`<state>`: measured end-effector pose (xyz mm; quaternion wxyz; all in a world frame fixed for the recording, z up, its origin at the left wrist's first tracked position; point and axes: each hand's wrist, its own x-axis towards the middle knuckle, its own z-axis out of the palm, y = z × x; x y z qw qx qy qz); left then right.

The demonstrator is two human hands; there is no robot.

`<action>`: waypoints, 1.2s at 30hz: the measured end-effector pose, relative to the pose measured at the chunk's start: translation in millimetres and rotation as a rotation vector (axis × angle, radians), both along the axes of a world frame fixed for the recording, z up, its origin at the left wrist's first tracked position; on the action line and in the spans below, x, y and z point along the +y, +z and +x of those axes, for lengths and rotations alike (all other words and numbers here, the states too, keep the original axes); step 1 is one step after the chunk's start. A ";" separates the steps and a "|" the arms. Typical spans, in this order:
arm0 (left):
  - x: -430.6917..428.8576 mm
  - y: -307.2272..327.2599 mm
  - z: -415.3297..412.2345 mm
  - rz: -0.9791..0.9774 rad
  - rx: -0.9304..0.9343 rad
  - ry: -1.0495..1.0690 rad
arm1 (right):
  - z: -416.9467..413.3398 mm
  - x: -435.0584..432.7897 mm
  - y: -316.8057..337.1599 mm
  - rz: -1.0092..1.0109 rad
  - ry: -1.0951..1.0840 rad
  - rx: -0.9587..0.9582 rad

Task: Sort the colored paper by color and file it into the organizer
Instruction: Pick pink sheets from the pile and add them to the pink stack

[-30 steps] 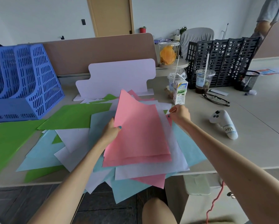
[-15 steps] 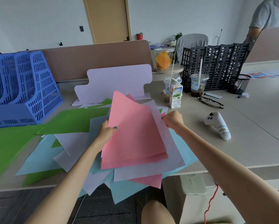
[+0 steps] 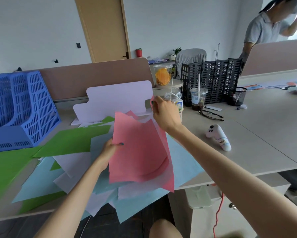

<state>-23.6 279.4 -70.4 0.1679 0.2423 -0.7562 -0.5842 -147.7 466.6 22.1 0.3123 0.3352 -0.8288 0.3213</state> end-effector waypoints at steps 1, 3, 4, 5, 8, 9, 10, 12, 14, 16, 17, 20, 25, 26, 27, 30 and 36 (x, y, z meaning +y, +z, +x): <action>2.4 -0.3 1.1 0.008 -0.015 -0.011 | 4.5 -3.4 5.4 0.024 0.004 0.016; 2.9 -2.8 2.6 0.025 -0.050 -0.010 | 12.3 -10.2 16.8 0.027 0.003 0.002; 3.8 -2.3 3.9 0.031 -0.063 -0.011 | 14.8 -13.8 22.2 0.004 0.015 -0.026; 1.0 -3.3 4.0 0.039 -0.066 -0.003 | 17.1 -17.3 27.7 -0.037 0.034 -0.057; -7.0 -5.9 2.5 0.053 -0.067 0.044 | 23.3 -26.7 43.3 -0.185 0.106 -0.121; -4.8 -3.3 1.4 0.053 -0.059 0.074 | 25.5 -30.3 48.2 -0.207 0.123 -0.122; -3.3 -1.6 0.7 0.048 -0.042 0.110 | 28.2 -34.2 53.0 -0.215 0.141 -0.119; 3.2 5.5 2.7 0.023 0.014 0.128 | 32.4 -43.7 60.8 -0.228 0.204 -0.146; 7.8 6.6 4.0 0.091 0.025 0.067 | 37.6 -52.5 67.6 -0.270 0.280 -0.213; 10.3 11.8 11.3 0.265 0.024 0.044 | 42.2 -59.9 76.1 -0.351 0.333 -0.298; 6.0 12.1 15.1 0.338 0.041 0.030 | 44.4 -62.1 81.1 -0.407 0.365 -0.348; -16.2 5.7 19.5 0.536 0.045 -0.048 | 41.4 -65.9 92.4 -0.595 0.467 -0.522; -30.5 4.0 25.4 0.858 0.135 -0.090 | 14.7 -56.6 82.1 -0.843 0.531 -0.771; -30.3 4.9 26.1 0.864 0.142 -0.095 | 7.3 -53.4 75.0 -0.865 0.489 -0.814; -28.2 5.6 26.6 0.869 0.165 -0.096 | -1.0 -50.8 65.1 -0.885 0.436 -0.851; -22.7 8.5 29.5 0.798 0.145 -0.110 | -21.3 -42.9 29.0 -0.889 0.313 -0.966; -23.7 -0.4 18.8 0.366 -0.012 0.009 | -54.7 -26.3 -45.2 -0.732 0.143 -1.043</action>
